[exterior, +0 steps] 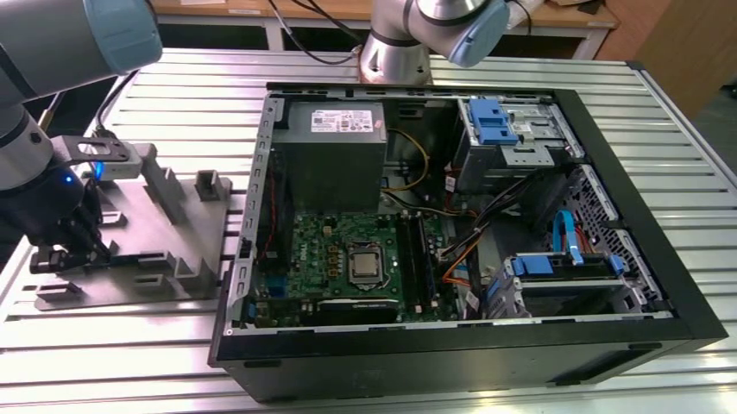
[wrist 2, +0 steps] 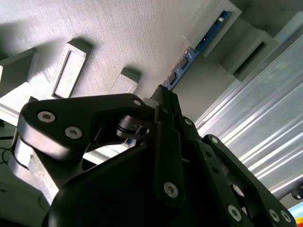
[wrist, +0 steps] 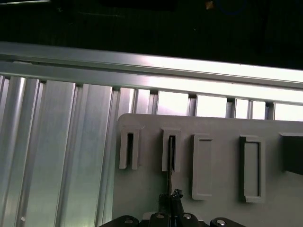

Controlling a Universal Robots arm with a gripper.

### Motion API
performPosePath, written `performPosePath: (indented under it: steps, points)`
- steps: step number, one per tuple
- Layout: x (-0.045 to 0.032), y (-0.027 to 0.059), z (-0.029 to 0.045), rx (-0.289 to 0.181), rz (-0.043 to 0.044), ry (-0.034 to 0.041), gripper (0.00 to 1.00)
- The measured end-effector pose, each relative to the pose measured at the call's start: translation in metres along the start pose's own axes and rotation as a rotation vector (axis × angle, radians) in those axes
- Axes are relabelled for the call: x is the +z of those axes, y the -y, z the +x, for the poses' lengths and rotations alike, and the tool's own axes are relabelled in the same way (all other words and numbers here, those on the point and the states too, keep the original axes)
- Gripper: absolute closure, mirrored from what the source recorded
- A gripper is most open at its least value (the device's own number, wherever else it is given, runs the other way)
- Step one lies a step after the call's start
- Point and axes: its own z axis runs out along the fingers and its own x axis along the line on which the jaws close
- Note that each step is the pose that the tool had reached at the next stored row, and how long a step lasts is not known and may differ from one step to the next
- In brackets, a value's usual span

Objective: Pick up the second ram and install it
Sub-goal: 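Pick up the second ram and move it above second insertion slot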

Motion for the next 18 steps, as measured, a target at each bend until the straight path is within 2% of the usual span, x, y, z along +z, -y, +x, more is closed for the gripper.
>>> performPosePath:
  steps: [2,9,18]
  points:
    - [0.0,0.0,0.0,0.003,0.0,0.0,0.87]
    - [0.0009,0.0001,0.0,0.126,0.0017,0.0055,0.87]
    - [0.0009,0.0001,0.0,0.141,0.002,0.0062,0.87]
